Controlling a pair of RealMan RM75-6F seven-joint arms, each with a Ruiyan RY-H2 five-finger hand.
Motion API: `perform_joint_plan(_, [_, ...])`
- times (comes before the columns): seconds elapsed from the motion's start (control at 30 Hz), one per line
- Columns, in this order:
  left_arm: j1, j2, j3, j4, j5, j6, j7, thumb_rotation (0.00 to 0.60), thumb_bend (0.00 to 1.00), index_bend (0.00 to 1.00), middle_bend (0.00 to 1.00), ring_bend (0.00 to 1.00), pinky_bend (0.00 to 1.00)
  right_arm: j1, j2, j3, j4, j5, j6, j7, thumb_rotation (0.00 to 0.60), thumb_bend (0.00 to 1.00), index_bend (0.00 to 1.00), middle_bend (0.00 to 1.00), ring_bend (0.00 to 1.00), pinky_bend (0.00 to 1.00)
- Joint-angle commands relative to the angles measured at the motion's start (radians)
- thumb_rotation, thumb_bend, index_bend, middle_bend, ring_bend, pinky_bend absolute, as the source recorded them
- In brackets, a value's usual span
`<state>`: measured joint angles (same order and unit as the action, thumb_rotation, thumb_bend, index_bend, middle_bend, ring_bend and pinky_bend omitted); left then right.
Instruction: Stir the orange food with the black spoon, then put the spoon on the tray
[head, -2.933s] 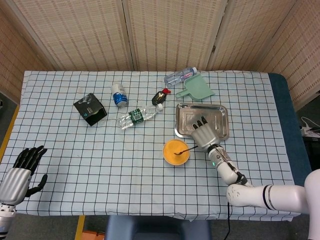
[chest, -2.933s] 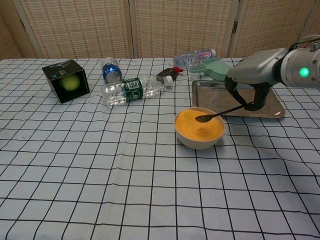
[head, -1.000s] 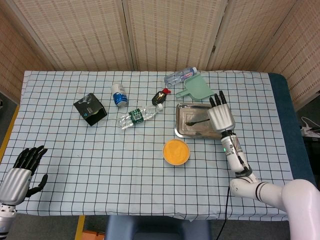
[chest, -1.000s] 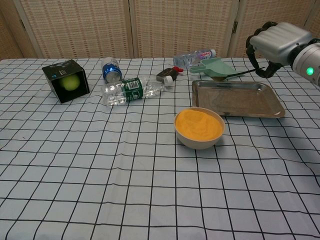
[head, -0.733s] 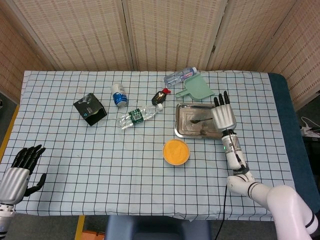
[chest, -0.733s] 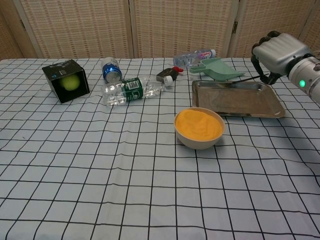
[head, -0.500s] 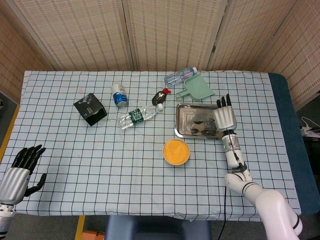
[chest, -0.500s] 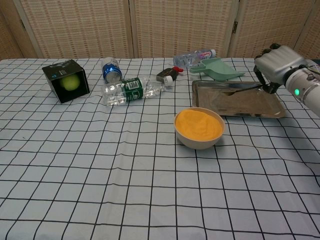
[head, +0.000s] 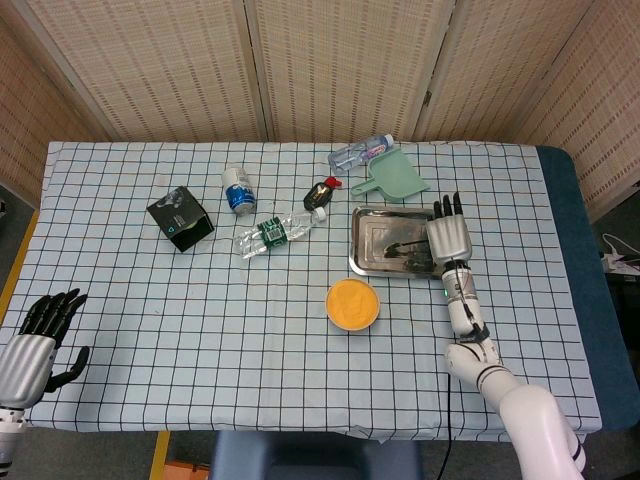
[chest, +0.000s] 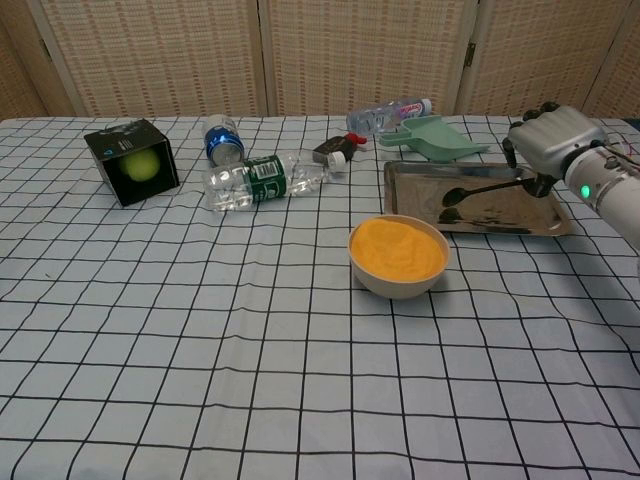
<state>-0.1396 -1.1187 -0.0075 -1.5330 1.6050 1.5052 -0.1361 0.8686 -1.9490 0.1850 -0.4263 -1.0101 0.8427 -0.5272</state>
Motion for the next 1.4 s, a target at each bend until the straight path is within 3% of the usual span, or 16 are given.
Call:
perform_joint_plan(0.03, [-0.001, 0.0, 0.0, -0.001, 0.0, -0.001, 0.001, 0.6, 0.47, 0.0, 0.0, 0.0, 0.04, -0.006, 0.028, 0.013, -0.037, -0.009, -0.011, -0.003, 0.6, 0.4, 0.05, 0.06, 0.0, 0.0])
perform_joint_plan(0.1, [-0.001, -0.001, 0.0, -0.002, 0.001, -0.003, 0.003, 0.6, 0.47, 0.0, 0.0, 0.0, 0.04, -0.011, 0.043, 0.02, -0.06, -0.011, -0.015, -0.011, 0.6, 0.35, 0.0, 0.04, 0.0, 0.0])
perform_joint_plan(0.3, [0.001, 0.0, 0.0, 0.0, 0.0, 0.001, 0.002, 0.6, 0.47, 0.0, 0.0, 0.0, 0.04, -0.028, 0.113, 0.051, -0.179, -0.021, 0.023, -0.006, 0.6, 0.3, 0.0, 0.02, 0.0, 0.0])
perform_joint_plan(0.4, [0.002, 0.001, -0.002, 0.001, -0.004, 0.001, 0.001, 0.6, 0.47, 0.0, 0.0, 0.0, 0.04, -0.055, 0.179, 0.063, -0.296, -0.036, 0.081, 0.012, 0.6, 0.3, 0.0, 0.02, 0.0, 0.0])
perform_joint_plan(0.5, [0.003, 0.0, -0.004, 0.002, -0.008, 0.003, 0.001, 0.6, 0.47, 0.0, 0.0, 0.0, 0.04, -0.114, 0.276, 0.059, -0.489, -0.074, 0.186, 0.03, 0.6, 0.3, 0.0, 0.01, 0.0, 0.0])
perform_joint_plan(0.63, [0.007, -0.012, -0.01, 0.017, -0.005, 0.023, -0.005, 0.6, 0.47, 0.0, 0.0, 0.0, 0.04, -0.242, 0.45, -0.005, -0.828, -0.176, 0.366, 0.042, 0.6, 0.3, 0.0, 0.01, 0.0, 0.0])
perform_joint_plan(0.73, [0.008, -0.012, -0.011, 0.016, -0.015, 0.014, 0.004, 0.6, 0.47, 0.0, 0.0, 0.0, 0.04, -0.331, 0.558, -0.065, -1.024, -0.231, 0.464, 0.02, 0.6, 0.3, 0.0, 0.01, 0.0, 0.0])
perform_joint_plan(0.83, [0.004, -0.013, -0.009, 0.012, -0.03, -0.008, 0.023, 0.6, 0.47, 0.0, 0.0, 0.0, 0.04, -0.401, 0.627, -0.122, -1.126, -0.291, 0.538, 0.014, 0.6, 0.3, 0.0, 0.01, 0.0, 0.0])
perform_joint_plan(1.03, [-0.009, -0.013, -0.007, -0.019, -0.071, -0.071, 0.085, 0.6, 0.47, 0.0, 0.0, 0.0, 0.04, -0.539, 0.667, -0.203, -1.161, -0.403, 0.706, 0.047, 0.6, 0.3, 0.0, 0.0, 0.0, 0.0])
perform_joint_plan(1.17, [-0.007, -0.02, -0.006, -0.031, -0.077, -0.073, 0.128, 0.6, 0.47, 0.0, 0.0, 0.0, 0.04, -0.644, 0.656, -0.244, -1.149, -0.412, 0.788, 0.106, 0.6, 0.3, 0.0, 0.0, 0.0, 0.0])
perform_joint_plan(1.33, [0.003, -0.024, -0.006, -0.035, -0.059, -0.041, 0.145, 0.6, 0.47, 0.0, 0.0, 0.0, 0.04, -0.74, 0.601, -0.249, -1.034, -0.405, 0.856, 0.178, 0.6, 0.3, 0.0, 0.0, 0.0, 0.0])
perform_joint_plan(1.4, [0.005, -0.03, -0.007, -0.028, -0.042, -0.022, 0.139, 0.6, 0.47, 0.0, 0.0, 0.0, 0.04, -0.747, 0.616, -0.256, -1.037, -0.409, 0.839, 0.181, 0.6, 0.3, 0.0, 0.0, 0.0, 0.0])
